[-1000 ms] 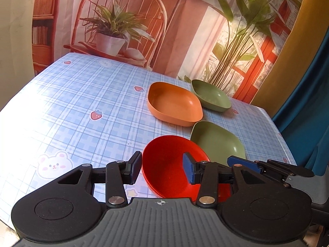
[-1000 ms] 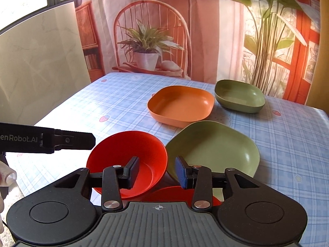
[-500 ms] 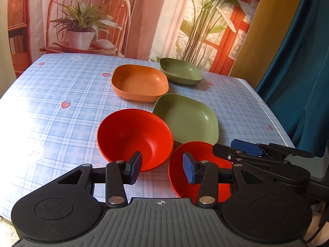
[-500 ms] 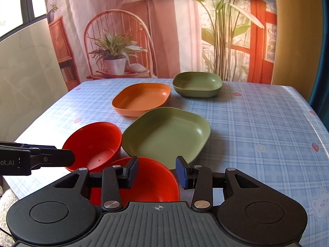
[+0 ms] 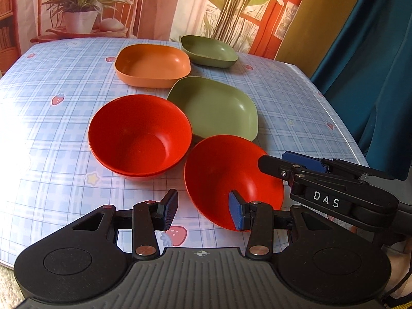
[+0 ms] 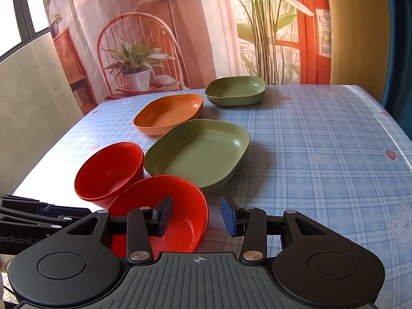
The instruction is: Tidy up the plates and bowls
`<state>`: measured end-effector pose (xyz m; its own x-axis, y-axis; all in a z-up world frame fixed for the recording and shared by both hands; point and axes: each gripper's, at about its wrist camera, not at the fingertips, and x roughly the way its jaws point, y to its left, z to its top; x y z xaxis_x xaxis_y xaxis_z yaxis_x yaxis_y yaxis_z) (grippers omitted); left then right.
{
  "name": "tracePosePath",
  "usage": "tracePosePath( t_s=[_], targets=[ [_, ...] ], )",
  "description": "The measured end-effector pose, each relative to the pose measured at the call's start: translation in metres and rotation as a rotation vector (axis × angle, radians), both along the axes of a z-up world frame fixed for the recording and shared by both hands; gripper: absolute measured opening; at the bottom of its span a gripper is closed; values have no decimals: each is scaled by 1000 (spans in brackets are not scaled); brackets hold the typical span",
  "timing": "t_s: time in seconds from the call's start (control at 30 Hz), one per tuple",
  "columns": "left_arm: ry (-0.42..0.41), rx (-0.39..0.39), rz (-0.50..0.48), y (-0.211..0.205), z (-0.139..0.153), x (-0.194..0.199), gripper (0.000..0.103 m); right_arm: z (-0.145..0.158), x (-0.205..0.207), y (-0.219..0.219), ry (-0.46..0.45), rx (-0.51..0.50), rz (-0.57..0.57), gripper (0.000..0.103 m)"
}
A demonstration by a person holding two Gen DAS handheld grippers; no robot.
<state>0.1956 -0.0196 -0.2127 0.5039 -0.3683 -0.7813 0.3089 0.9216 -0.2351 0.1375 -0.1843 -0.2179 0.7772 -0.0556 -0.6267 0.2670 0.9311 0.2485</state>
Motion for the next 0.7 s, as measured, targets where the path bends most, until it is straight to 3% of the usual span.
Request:
tracePosePath(
  t_s=[0.23, 0.3, 0.7],
  targets=[
    [33, -22, -1, -1, -6, 3, 43, -3, 1, 0, 11, 21, 6, 39],
    [32, -29, -8, -1, -6, 2, 37, -5, 1, 0, 16, 28, 8, 39],
    [10, -37, -30, -2, -5, -1, 34, -8, 1, 3, 26, 49, 28, 34]
  ],
)
